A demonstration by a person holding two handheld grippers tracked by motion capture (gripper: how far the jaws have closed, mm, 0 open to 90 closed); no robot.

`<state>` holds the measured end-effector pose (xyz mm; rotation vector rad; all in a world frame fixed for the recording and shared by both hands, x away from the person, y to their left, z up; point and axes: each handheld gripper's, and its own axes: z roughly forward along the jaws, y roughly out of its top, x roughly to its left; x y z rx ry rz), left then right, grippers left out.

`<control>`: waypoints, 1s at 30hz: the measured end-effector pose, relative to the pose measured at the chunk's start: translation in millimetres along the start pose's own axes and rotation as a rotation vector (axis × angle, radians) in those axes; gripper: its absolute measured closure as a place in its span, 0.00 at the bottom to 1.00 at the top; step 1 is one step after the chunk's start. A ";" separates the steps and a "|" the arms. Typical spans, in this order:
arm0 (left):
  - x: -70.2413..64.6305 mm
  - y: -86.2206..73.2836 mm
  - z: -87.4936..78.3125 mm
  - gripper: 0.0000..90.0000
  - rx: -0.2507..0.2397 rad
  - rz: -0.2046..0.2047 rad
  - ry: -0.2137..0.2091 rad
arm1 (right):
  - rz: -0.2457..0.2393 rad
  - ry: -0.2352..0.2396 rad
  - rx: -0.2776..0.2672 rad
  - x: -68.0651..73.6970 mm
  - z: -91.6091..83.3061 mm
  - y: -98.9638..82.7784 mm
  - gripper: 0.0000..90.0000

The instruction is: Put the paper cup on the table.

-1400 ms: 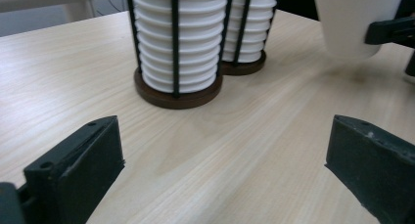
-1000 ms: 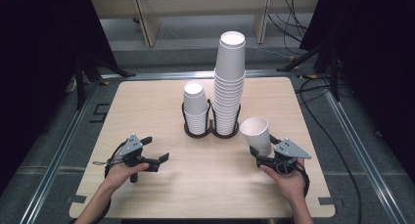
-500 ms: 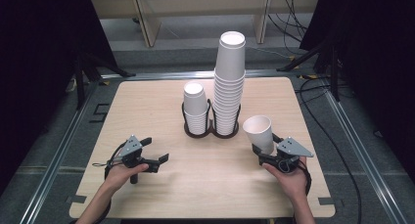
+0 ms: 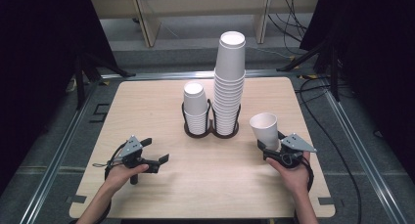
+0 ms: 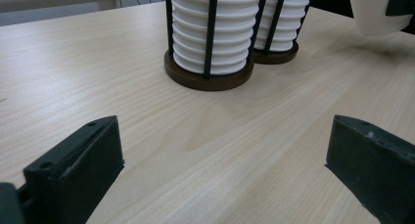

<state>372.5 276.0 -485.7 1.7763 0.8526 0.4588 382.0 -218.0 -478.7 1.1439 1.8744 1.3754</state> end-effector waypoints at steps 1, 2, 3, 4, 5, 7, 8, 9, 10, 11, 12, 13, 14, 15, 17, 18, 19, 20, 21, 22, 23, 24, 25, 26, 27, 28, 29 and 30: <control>-0.2 0.2 0.3 0.00 -0.004 0.001 -0.002 | -0.034 -0.003 -0.007 -6.1 3.4 0.5 0.25; -0.5 0.9 0.2 0.00 -0.006 0.003 -0.002 | -0.030 -0.017 0.004 -7.6 3.0 1.0 0.25; -0.5 1.3 1.0 0.00 -0.020 -0.001 -0.007 | -0.049 -0.025 0.003 -11.1 4.2 1.4 0.25; 0.1 1.8 1.3 0.00 -0.024 0.001 -0.011 | -0.047 -0.026 0.005 -13.0 5.8 1.7 0.25; 0.1 1.8 1.3 0.00 -0.024 0.001 -0.011 | -0.047 -0.026 0.005 -13.0 5.8 1.7 0.25; 1.5 2.1 1.1 0.00 -0.022 0.004 -0.016 | -0.044 -0.039 0.046 -17.6 8.5 2.5 0.25; 1.6 1.7 1.3 0.00 -0.027 0.000 -0.014 | -0.042 -0.041 0.059 -19.0 9.9 2.2 0.25; 2.2 1.3 1.2 0.00 -0.027 0.002 -0.015 | -0.034 -0.044 0.078 -19.6 11.4 1.6 0.25; 2.5 0.8 0.7 0.00 -0.026 0.002 -0.015 | -0.031 -0.051 0.085 -19.3 12.0 1.1 0.25; 2.5 0.2 0.1 0.00 -0.026 0.003 -0.015 | -0.041 -0.049 0.092 -20.3 13.7 0.7 0.25; 1.8 0.0 -1.4 0.00 -0.016 0.002 -0.013 | -0.037 -0.052 0.095 -20.1 14.9 0.2 0.25; 1.8 -0.4 -1.8 0.00 -0.016 0.006 -0.018 | -0.034 -0.053 0.095 -20.0 15.9 -0.2 0.25; 1.6 -0.8 -1.3 0.00 -0.027 0.006 -0.025 | -0.024 -0.059 0.107 -19.0 16.0 -0.6 0.25; 1.6 -0.6 -1.7 0.00 -0.027 0.007 -0.026 | -0.019 -0.059 0.110 -18.6 16.2 -0.8 0.25; 1.3 0.7 -2.9 0.00 -0.021 0.013 -0.017 | -0.033 -0.060 0.103 -20.0 16.9 -0.5 0.25; 1.2 1.4 -3.2 0.00 -0.019 0.013 -0.016 | -0.035 -0.060 0.104 -20.3 16.8 -0.5 0.25; 1.0 1.8 -2.9 0.00 -0.023 0.011 -0.015 | -0.030 -0.059 0.101 -20.3 16.6 -0.7 0.25; 0.9 1.9 -2.6 0.00 -0.025 0.010 -0.016 | -0.024 -0.057 0.093 -20.1 16.8 -1.3 0.24; 0.7 1.9 -2.3 0.00 -0.025 0.010 -0.015 | -0.035 -0.050 0.093 -20.7 16.3 -1.5 0.24; 1.2 1.4 -1.4 0.00 -0.028 0.013 -0.019 | -0.030 -0.052 0.101 -20.5 14.7 -1.6 0.24; 1.0 1.0 -0.7 0.00 -0.029 0.010 -0.020 | -0.028 -0.057 0.107 -20.2 13.3 -1.8 0.24; 0.6 1.2 -1.2 0.00 -0.014 0.011 -0.014 | -0.027 -0.058 0.106 -20.8 12.4 -2.1 0.23; 0.5 0.6 0.4 0.00 -0.026 0.010 -0.022 | -0.029 -0.059 0.103 -21.0 12.0 -2.3 0.23; 0.8 0.4 0.7 0.00 -0.028 0.013 -0.026 | -0.030 -0.068 0.102 -21.3 10.9 -2.6 0.23; 0.5 0.5 0.7 0.00 -0.026 0.013 -0.027 | -0.030 -0.066 0.094 -21.6 11.4 -3.0 0.23; 0.3 0.7 0.5 0.00 -0.026 0.015 -0.028 | -0.028 -0.062 0.102 -21.6 10.5 -2.8 0.24; 0.2 1.0 0.2 0.00 -0.021 0.017 -0.026 | -0.029 -0.062 0.094 -21.5 11.1 -3.2 0.24; 0.2 1.1 -0.1 0.00 -0.020 0.018 -0.028 | -0.037 -0.064 0.107 -21.3 10.2 -2.7 0.24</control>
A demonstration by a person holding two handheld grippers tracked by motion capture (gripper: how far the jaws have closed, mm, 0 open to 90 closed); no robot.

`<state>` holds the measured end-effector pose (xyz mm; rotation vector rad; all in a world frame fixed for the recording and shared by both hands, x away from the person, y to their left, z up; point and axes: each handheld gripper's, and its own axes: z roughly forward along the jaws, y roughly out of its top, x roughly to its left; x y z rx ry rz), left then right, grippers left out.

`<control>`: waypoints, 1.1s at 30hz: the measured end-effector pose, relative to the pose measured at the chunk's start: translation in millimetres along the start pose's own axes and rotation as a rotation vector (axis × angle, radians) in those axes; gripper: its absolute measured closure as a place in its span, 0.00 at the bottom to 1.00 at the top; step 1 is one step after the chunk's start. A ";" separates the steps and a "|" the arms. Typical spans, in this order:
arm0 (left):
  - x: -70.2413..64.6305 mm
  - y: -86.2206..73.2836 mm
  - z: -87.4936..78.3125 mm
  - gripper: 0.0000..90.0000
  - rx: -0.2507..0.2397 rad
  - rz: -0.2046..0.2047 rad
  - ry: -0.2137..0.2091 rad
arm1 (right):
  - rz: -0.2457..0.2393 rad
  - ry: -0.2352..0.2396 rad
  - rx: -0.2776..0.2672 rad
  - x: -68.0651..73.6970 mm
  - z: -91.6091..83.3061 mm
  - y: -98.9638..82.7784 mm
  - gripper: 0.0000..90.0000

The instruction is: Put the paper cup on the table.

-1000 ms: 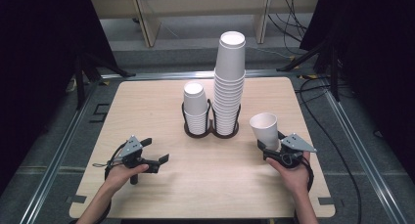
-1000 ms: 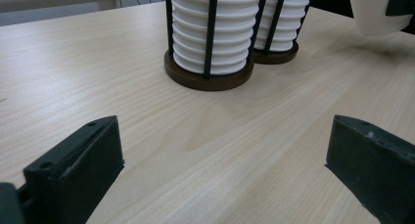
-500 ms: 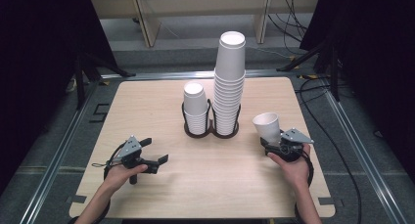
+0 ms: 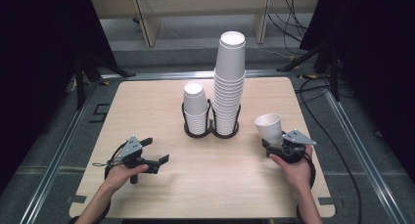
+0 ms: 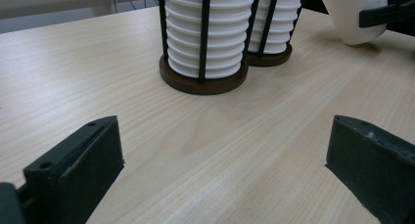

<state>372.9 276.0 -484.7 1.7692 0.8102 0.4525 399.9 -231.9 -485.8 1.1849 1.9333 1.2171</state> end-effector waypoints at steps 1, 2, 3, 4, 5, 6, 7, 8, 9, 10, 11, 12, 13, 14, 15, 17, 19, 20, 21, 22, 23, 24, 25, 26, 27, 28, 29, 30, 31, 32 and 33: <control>0.1 0.0 -0.2 0.00 0.000 0.000 -0.001 | -0.002 0.003 -0.003 0.5 0.5 -0.1 0.24; -0.3 0.3 -1.3 0.00 0.008 0.002 0.009 | -0.006 0.001 -0.002 0.6 0.7 -0.1 0.24; -0.1 0.2 -1.3 0.00 0.004 0.001 0.007 | -0.005 0.000 -0.002 0.7 0.7 -0.1 0.23; 0.0 0.2 -1.5 0.00 0.004 0.001 0.008 | -0.004 -0.002 -0.001 0.6 0.7 -0.1 0.23; 0.2 0.2 -1.7 0.00 0.004 0.001 0.009 | -0.001 -0.004 0.002 0.4 0.6 -0.1 0.23; 0.1 0.2 -1.5 0.00 0.002 -0.002 0.009 | 0.005 -0.004 0.002 0.5 0.6 -0.1 0.23; 0.9 -0.2 -0.8 0.00 -0.007 -0.001 0.003 | 0.007 -0.007 0.003 0.3 0.3 -0.1 0.23; 1.1 -0.1 -0.8 0.00 -0.006 0.000 0.004 | 0.006 -0.012 0.007 0.2 0.0 -0.3 0.23; 0.7 0.1 -0.7 0.00 -0.005 -0.004 0.006 | 0.010 -0.011 0.005 0.5 -0.2 -0.3 0.23; 0.4 0.5 -1.2 0.00 0.003 -0.003 0.010 | 0.016 -0.011 0.009 1.0 -0.3 -0.4 0.23; 0.7 0.8 -1.3 0.00 0.007 0.003 0.008 | 0.018 -0.014 0.013 1.1 -0.5 -0.5 0.23; 0.7 0.9 -1.1 0.00 0.006 0.003 0.007 | 0.017 -0.015 0.016 1.3 -0.5 -0.6 0.23; 0.6 1.0 -0.9 0.00 0.006 0.003 0.005 | 0.015 -0.016 0.017 1.3 -0.6 -0.7 0.23; 0.6 1.0 -0.6 0.00 0.003 0.004 0.003 | 0.012 -0.019 0.017 1.1 -1.0 -0.7 0.23; 0.5 1.1 -0.6 0.00 0.004 0.004 0.003 | 0.015 -0.019 0.018 1.0 -1.5 -0.8 0.23; 0.6 1.0 -0.4 0.00 0.003 0.002 0.004 | 0.009 -0.019 0.019 0.2 -2.0 -1.3 0.24; 0.8 1.2 -0.6 0.00 0.008 0.004 0.006 | 0.015 -0.025 0.024 1.1 -3.8 -2.0 0.24; 0.7 1.2 -0.6 0.00 0.008 0.003 0.005 | 0.001 -0.018 0.027 0.6 -4.2 -2.1 0.24; 0.7 1.3 -0.5 0.00 0.008 0.004 0.005 | -0.001 -0.021 0.027 0.9 -4.8 -2.2 0.24; 0.7 1.4 -0.4 0.00 0.008 0.005 0.005 | 0.008 -0.023 0.029 1.5 -5.7 -2.0 0.23; 0.7 1.4 -0.4 0.00 0.008 0.004 0.005 | 0.011 -0.028 0.034 1.6 -6.6 -2.2 0.23; 0.6 1.5 -0.4 0.00 0.006 0.003 0.004 | 0.011 -0.024 0.034 1.2 -6.9 -2.6 0.23; 0.6 1.3 -0.1 0.00 0.002 0.003 0.001 | 0.018 -0.019 0.044 0.6 -7.8 -3.0 0.23; 0.5 1.4 -0.1 0.00 0.002 0.003 0.001 | 0.027 -0.023 0.040 0.7 -8.4 -3.6 0.23; 0.4 1.4 0.0 0.00 0.002 0.003 0.000 | 0.026 -0.021 0.042 0.3 -9.0 -3.8 0.23; 0.3 1.4 0.1 0.00 0.002 0.003 0.000 | 0.025 -0.018 0.049 -0.2 -9.9 -3.7 0.23; 0.1 1.5 0.2 0.00 0.003 0.003 0.000 | 0.026 -0.017 0.048 -0.3 -10.1 -4.0 0.23; 0.1 1.5 0.2 0.00 0.003 0.003 -0.001 | 0.031 -0.023 0.044 0.3 -10.5 -4.4 0.23; 0.0 1.6 0.2 0.00 0.005 0.004 -0.001 | 0.028 -0.024 0.050 0.1 -11.4 -4.3 0.23; -0.2 1.6 0.0 0.00 0.007 0.004 0.000 | 0.029 -0.024 0.051 0.2 -12.1 -4.5 0.23; -0.2 1.6 0.0 0.00 0.007 0.004 0.000 | 0.029 -0.024 0.051 0.2 -12.1 -4.5 0.23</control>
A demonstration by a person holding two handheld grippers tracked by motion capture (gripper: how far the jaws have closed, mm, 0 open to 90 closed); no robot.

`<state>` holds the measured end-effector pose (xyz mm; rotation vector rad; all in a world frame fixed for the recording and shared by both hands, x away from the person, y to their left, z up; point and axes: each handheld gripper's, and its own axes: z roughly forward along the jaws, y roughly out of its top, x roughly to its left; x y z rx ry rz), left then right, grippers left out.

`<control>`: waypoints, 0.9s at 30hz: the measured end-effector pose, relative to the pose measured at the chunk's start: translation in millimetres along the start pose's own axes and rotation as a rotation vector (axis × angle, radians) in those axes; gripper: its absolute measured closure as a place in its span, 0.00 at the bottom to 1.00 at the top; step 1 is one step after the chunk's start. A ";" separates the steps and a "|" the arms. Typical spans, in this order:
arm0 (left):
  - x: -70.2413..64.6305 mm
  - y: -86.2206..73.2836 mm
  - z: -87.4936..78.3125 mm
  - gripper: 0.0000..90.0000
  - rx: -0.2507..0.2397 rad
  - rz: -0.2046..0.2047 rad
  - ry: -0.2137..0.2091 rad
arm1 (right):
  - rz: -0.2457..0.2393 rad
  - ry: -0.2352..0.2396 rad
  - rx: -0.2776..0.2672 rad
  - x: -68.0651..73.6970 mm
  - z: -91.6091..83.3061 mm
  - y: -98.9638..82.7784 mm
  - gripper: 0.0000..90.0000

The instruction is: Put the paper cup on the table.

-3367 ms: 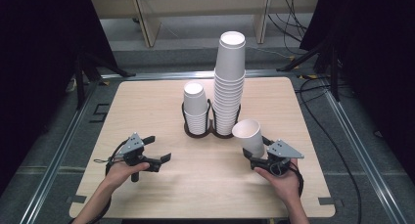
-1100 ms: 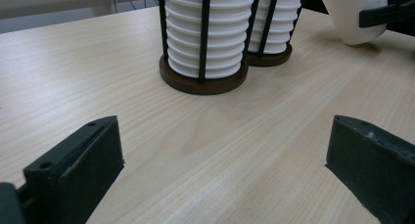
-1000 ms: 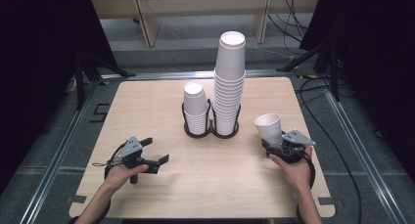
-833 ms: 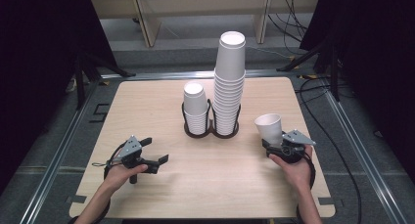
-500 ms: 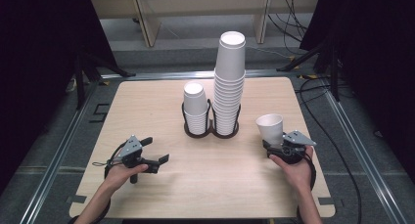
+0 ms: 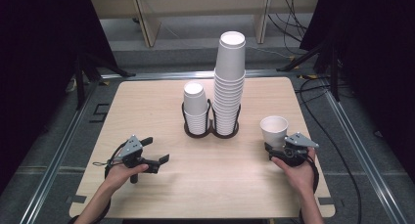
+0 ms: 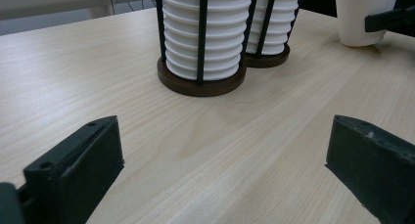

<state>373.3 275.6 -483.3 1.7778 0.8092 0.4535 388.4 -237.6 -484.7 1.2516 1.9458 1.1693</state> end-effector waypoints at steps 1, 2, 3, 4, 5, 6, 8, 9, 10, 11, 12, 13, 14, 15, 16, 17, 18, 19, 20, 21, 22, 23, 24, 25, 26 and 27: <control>0.1 -0.2 -0.3 0.00 0.000 -0.002 0.000 | 0.001 -0.001 0.006 0.0 -2.1 -1.0 0.23; 0.3 -0.3 -0.3 0.00 0.001 -0.001 0.000 | -0.010 -0.003 0.004 -0.6 -2.4 -1.3 0.23; 0.3 -0.3 -0.4 0.00 0.003 0.000 0.002 | -0.007 -0.003 0.008 -0.3 -3.4 -2.0 0.23; 0.2 -0.3 -0.5 0.00 0.005 0.001 0.002 | -0.009 0.001 0.014 -0.6 -4.3 -2.4 0.23; 0.2 -0.4 -0.5 0.00 0.004 0.002 -0.001 | -0.003 -0.001 0.017 -0.2 -5.8 -3.4 0.23; 0.1 -0.4 -0.5 0.00 0.004 0.002 -0.002 | -0.005 -0.004 0.011 -0.5 -6.0 -4.0 0.23; 0.0 -0.9 0.8 0.00 -0.005 0.003 -0.007 | -0.003 -0.011 0.020 -0.8 -7.9 -5.3 0.23; 0.2 -1.1 1.2 0.00 -0.005 0.003 -0.012 | -0.005 -0.011 0.021 -1.0 -8.2 -5.6 0.23; 0.6 -1.5 1.4 0.00 -0.004 0.007 -0.012 | 0.036 -0.011 0.033 2.1 -9.8 -6.3 0.22; 0.4 -1.8 1.7 0.00 -0.007 0.003 -0.014 | 0.034 -0.009 0.043 2.3 -10.8 -6.3 0.22; 0.6 -1.9 1.6 0.00 -0.007 0.003 -0.013 | -0.007 -0.013 0.026 -0.2 -10.3 -6.3 0.21; 1.0 -2.0 1.2 0.00 -0.004 0.002 -0.012 | -0.004 -0.017 0.027 0.4 -11.1 -6.4 0.20; 1.0 -1.9 0.7 0.00 -0.003 0.001 -0.007 | -0.002 -0.019 0.025 0.6 -12.2 -6.6 0.19; 1.1 -1.5 0.0 0.00 -0.003 -0.003 -0.003 | -0.003 -0.025 0.023 0.6 -13.0 -6.6 0.17; 1.4 -1.1 -0.2 0.00 -0.010 -0.005 0.000 | 0.016 -0.027 0.024 1.4 -14.4 -6.8 0.17; 2.6 -0.7 -0.7 0.00 -0.017 -0.007 -0.007 | 0.012 -0.030 0.026 0.8 -15.9 -7.0 0.17; 2.6 0.2 -2.4 0.00 -0.010 -0.007 0.004 | 0.006 -0.033 0.018 0.0 -17.9 -7.2 0.17; 3.1 0.5 -2.8 0.00 -0.011 -0.006 0.006 | 0.048 -0.036 0.030 2.7 -21.0 -7.9 0.17; 3.5 0.5 -3.3 0.00 -0.014 -0.011 0.005 | 0.011 -0.036 0.018 -0.2 -21.9 -7.9 0.17; 4.1 -0.2 -2.5 0.00 -0.028 -0.016 0.001 | 0.003 -0.034 0.015 -1.3 -23.9 -8.4 0.17; 4.7 -0.4 -3.2 0.00 -0.024 -0.015 0.003 | 0.008 -0.036 0.017 -1.0 -26.3 -9.3 0.17; 5.0 -0.7 -3.2 0.00 -0.027 -0.018 0.005 | 0.016 -0.038 0.015 -0.2 -29.1 -10.6 0.17; 5.3 -1.0 -3.4 0.00 -0.027 -0.020 0.007 | 0.042 -0.033 0.025 1.6 -31.2 -11.5 0.17; 5.7 -1.3 -3.1 0.00 -0.031 -0.020 0.002 | 0.000 -0.033 0.014 -0.5 -32.7 -12.1 0.17; 5.7 -1.5 -3.0 0.00 -0.034 -0.021 0.005 | 0.014 -0.034 0.011 1.2 -35.0 -13.1 0.17; 5.5 -1.7 -2.9 0.00 -0.034 -0.022 0.005 | 0.015 -0.035 0.011 1.8 -37.7 -13.7 0.17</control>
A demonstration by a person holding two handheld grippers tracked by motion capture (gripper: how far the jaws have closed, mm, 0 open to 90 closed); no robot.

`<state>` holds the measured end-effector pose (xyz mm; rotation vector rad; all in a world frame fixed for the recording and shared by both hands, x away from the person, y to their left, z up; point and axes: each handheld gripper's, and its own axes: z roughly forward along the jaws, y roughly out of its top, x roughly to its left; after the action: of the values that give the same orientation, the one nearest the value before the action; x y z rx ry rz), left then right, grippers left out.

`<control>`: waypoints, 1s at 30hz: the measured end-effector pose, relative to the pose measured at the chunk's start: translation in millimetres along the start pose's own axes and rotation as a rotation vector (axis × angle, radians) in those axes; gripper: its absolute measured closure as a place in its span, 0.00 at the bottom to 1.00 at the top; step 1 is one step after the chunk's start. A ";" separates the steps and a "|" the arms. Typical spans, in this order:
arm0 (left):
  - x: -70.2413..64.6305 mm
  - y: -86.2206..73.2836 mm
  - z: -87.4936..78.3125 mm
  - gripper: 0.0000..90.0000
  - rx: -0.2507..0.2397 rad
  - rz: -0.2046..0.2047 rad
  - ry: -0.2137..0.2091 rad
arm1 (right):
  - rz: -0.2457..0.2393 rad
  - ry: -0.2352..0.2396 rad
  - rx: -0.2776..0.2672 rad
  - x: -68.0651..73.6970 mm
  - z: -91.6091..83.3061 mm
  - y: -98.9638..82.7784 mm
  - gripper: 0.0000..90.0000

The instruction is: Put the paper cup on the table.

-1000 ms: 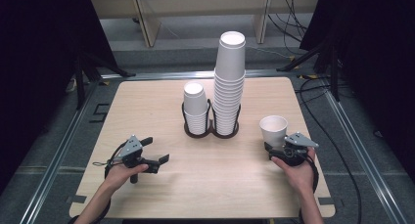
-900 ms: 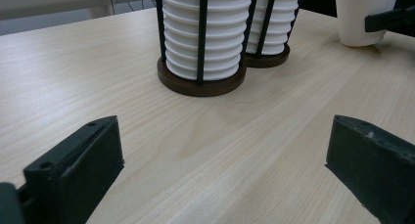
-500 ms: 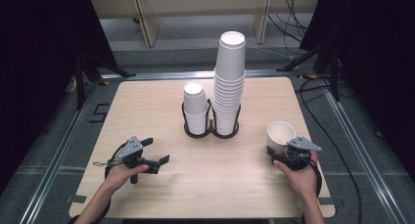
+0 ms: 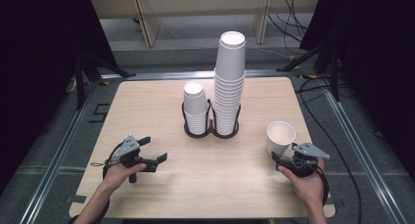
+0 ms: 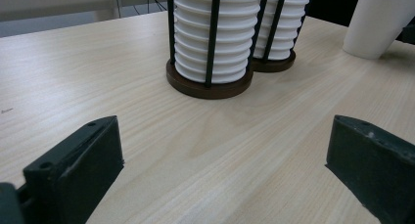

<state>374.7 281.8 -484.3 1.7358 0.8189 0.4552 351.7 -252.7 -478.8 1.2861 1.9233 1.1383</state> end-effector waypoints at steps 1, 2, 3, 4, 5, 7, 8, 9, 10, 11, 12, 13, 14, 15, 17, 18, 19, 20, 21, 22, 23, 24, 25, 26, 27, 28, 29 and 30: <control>0.0 0.0 0.0 0.00 0.000 0.000 0.000 | 0.004 -0.001 -0.008 0.5 -2.4 -0.6 0.17; -0.5 -0.6 -0.1 0.00 0.003 0.005 0.018 | 0.000 -0.001 -0.012 0.4 -4.6 -1.4 0.17; -0.5 -0.8 -0.5 0.00 0.006 0.005 0.021 | 0.007 0.002 -0.026 1.2 -6.7 -2.3 0.17; 0.0 -1.2 -0.9 0.00 0.013 0.008 0.023 | -0.008 -0.003 -0.034 0.5 -8.2 -3.4 0.17; 0.2 -1.4 -1.0 0.00 0.015 0.007 0.025 | 0.007 -0.007 -0.038 1.7 -11.2 -4.3 0.17; 0.2 -1.7 -0.8 0.00 0.011 0.002 0.025 | 0.006 -0.002 -0.052 1.7 -14.9 -6.6 0.17; 0.6 -1.6 -1.2 0.00 0.012 0.005 0.025 | 0.011 0.001 -0.070 2.1 -16.2 -7.6 0.17; 1.2 -2.0 -0.3 0.00 -0.001 0.005 0.019 | 0.014 -0.005 -0.073 2.0 -18.4 -8.8 0.17; 1.4 -2.0 -0.4 0.00 0.000 0.005 0.021 | 0.004 -0.008 -0.073 1.6 -20.9 -9.3 0.17; 1.4 -2.0 -0.7 0.00 0.003 0.004 0.025 | 0.014 -0.002 -0.091 2.2 -22.6 -10.1 0.17; 1.4 -1.9 -1.3 0.00 0.012 0.005 0.030 | 0.023 0.008 -0.107 1.8 -23.3 -11.2 0.17; 1.4 -1.9 -1.3 0.00 0.013 0.006 0.032 | 0.055 -0.006 -0.087 4.8 -28.4 -11.7 0.17; 1.4 -2.0 -1.2 0.00 0.011 0.005 0.032 | 0.031 -0.010 -0.107 3.2 -28.9 -12.2 0.17; 1.7 -2.7 0.4 0.00 -0.008 0.003 0.024 | 0.038 -0.007 -0.118 3.7 -29.2 -12.9 0.17; 1.7 -1.9 -1.2 0.00 0.008 0.008 0.033 | 0.044 -0.015 -0.125 4.3 -34.0 -14.3 0.17; 1.9 -1.7 -1.4 0.00 0.006 0.010 0.034 | 0.054 -0.007 -0.130 4.8 -35.3 -14.6 0.17; 2.0 -1.6 -1.5 0.00 0.005 0.010 0.034 | 0.050 -0.010 -0.152 4.5 -35.7 -15.3 0.17; 2.3 -1.6 -1.3 0.00 0.000 0.010 0.034 | 0.058 -0.013 -0.151 4.9 -37.3 -15.9 0.17; 1.9 -1.6 -1.2 0.00 -0.002 0.004 0.034 | 0.056 -0.012 -0.149 4.6 -39.3 -16.4 0.17; 2.3 -1.5 -1.4 0.00 0.001 0.011 0.034 | 0.065 -0.012 -0.138 5.0 -41.4 -17.1 0.17; 1.8 -1.5 -1.4 0.00 0.000 0.010 0.035 | 0.044 -0.023 -0.166 3.5 -41.6 -18.0 0.17; 1.7 -1.4 -1.6 0.00 0.000 0.010 0.034 | 0.052 -0.016 -0.151 4.1 -43.7 -18.6 0.17; 1.6 -1.4 -1.5 0.00 0.001 0.010 0.032 | 0.064 -0.018 -0.161 5.1 -44.2 -19.7 0.17; 1.5 -1.5 -1.4 0.00 0.000 0.012 0.034 | 0.077 -0.021 -0.158 6.3 -45.3 -21.0 0.17; 1.4 -1.5 -1.4 0.00 0.001 0.012 0.034 | 0.064 -0.023 -0.167 5.6 -45.7 -21.7 0.17; 1.4 -1.5 -1.4 0.00 0.000 0.015 0.033 | 0.068 -0.017 -0.190 6.2 -44.4 -22.6 0.17; 1.0 -1.5 -1.3 0.00 0.000 0.016 0.033 | 0.042 -0.022 -0.177 4.8 -45.8 -23.3 0.18; 1.0 -1.5 -1.3 0.00 0.000 0.016 0.033 | 0.042 -0.022 -0.177 4.8 -45.8 -23.3 0.18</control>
<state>374.1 283.6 -485.3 1.7397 0.8291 0.4950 302.5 -268.2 -476.9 1.2420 1.7443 1.2792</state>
